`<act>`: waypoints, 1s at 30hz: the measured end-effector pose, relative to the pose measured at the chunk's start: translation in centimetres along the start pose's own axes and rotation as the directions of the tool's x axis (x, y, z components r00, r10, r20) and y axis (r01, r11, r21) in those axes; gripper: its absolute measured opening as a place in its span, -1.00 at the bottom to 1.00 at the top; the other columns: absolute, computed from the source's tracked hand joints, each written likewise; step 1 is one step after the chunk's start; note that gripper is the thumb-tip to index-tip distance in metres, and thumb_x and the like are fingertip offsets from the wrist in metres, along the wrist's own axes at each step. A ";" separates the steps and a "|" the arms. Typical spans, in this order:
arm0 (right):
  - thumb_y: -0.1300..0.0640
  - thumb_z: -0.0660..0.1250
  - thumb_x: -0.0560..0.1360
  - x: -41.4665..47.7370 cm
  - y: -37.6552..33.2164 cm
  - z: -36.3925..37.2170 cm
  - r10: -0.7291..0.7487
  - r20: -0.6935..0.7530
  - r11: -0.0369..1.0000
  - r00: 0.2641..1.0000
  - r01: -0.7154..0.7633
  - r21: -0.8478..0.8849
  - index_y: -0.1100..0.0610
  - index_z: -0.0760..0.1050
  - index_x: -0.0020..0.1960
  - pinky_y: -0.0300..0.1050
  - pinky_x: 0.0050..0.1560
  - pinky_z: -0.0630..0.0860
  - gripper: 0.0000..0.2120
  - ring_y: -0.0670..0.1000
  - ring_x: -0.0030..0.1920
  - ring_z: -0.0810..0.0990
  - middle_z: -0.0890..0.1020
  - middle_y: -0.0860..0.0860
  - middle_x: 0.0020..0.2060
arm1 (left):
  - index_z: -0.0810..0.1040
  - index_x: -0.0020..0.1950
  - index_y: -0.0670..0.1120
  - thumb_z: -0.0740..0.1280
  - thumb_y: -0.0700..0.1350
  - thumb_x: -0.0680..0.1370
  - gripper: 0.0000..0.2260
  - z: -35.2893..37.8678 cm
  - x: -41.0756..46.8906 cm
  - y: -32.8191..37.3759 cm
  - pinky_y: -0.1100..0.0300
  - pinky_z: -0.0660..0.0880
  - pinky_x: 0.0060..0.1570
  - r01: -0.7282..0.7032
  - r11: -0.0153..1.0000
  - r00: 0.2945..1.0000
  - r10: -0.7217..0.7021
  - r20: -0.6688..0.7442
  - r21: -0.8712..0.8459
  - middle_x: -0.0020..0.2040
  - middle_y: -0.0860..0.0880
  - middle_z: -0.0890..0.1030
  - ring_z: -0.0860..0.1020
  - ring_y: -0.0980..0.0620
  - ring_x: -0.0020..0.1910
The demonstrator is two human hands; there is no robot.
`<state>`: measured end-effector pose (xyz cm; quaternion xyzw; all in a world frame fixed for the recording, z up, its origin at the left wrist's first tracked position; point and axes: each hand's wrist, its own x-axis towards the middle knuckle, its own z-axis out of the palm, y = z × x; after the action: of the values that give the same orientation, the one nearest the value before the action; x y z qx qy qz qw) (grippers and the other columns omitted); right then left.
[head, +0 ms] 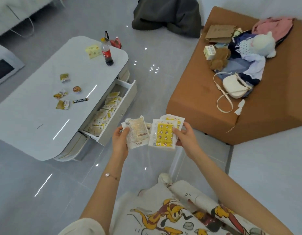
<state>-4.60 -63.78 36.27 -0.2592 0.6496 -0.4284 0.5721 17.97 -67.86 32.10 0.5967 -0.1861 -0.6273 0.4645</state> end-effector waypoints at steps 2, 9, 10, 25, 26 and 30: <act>0.20 0.29 0.57 2.2 -1.8 0.6 0.007 0.061 0.999 0.998 -0.005 -0.047 0.07 0.32 0.27 -0.14 -0.33 0.60 -0.69 -0.05 -0.22 0.71 0.67 0.08 -0.03 | 0.43 0.15 -0.16 0.26 -0.24 0.60 -0.86 0.5 0.9 0.6 0.02 0.60 -0.13 0.001 0.997 0.996 -0.008 -0.091 -0.071 0.00 -0.11 0.61 0.62 -0.04 -0.09; 0.20 0.29 0.57 10.5 -6.7 4.5 0.014 0.210 0.981 0.978 0.027 -0.193 0.12 0.33 0.28 -0.01 -0.17 0.65 -0.70 -0.07 -0.18 0.69 0.66 -0.09 -0.12 | 0.44 0.15 -0.18 0.27 -0.24 0.59 -0.86 -0.4 4.8 3.2 0.05 0.62 -0.14 -0.050 0.987 0.966 0.010 -0.259 -0.149 -0.02 -0.09 0.62 0.64 -0.03 -0.11; 0.21 0.29 0.57 11.9 -7.2 5.4 0.019 0.234 0.979 0.972 0.030 -0.202 0.12 0.33 0.27 -0.04 -0.19 0.64 -0.69 -0.08 -0.18 0.69 0.66 -0.09 -0.11 | 0.45 0.12 -0.18 0.27 -0.24 0.59 -0.88 -0.7 5.7 3.7 0.06 0.63 -0.14 -0.066 0.986 0.960 0.021 -0.278 -0.153 -0.03 -0.08 0.63 0.66 -0.01 -0.13; 0.22 0.28 0.57 37.2 -8.0 23.2 0.235 0.313 0.861 0.920 -0.048 -0.506 0.05 0.34 0.25 -0.26 -0.35 0.58 -0.71 0.00 -0.08 0.66 0.62 0.09 0.08 | 0.45 0.05 -0.13 0.25 -0.27 0.60 -0.93 -8.6 30.8 6.8 0.12 0.62 -0.27 0.029 0.900 0.818 -0.271 -0.507 -0.434 0.00 -0.10 0.59 0.62 -0.03 -0.10; 0.23 0.28 0.57 39.3 -7.0 24.4 0.252 0.315 0.854 0.915 -0.057 -0.518 0.02 0.34 0.22 -0.25 -0.34 0.58 -0.73 0.00 -0.08 0.66 0.62 0.09 0.08 | 0.45 0.02 -0.11 0.24 -0.27 0.60 -0.93 -9.3 32.6 6.0 0.09 0.62 -0.23 0.044 0.890 0.798 -0.305 -0.520 -0.454 0.00 -0.10 0.59 0.61 -0.04 -0.09; 0.27 0.27 0.57 47.9 -0.9 29.2 0.307 0.307 0.828 0.901 -0.093 -0.553 -0.09 0.38 0.07 -0.03 -0.12 0.62 -0.74 0.03 -0.05 0.64 0.61 0.10 0.10 | 0.43 -0.05 -0.11 0.22 -0.28 0.61 -0.91 -12.3 39.7 1.0 0.04 0.55 -0.16 0.084 0.831 0.721 -0.431 -0.542 -0.550 -0.02 -0.11 0.57 0.59 -0.05 -0.10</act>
<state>13.34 -111.41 12.74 -0.4132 0.6409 -0.1115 0.6372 35.43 -96.42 7.35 0.6584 0.2380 -0.4686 0.5388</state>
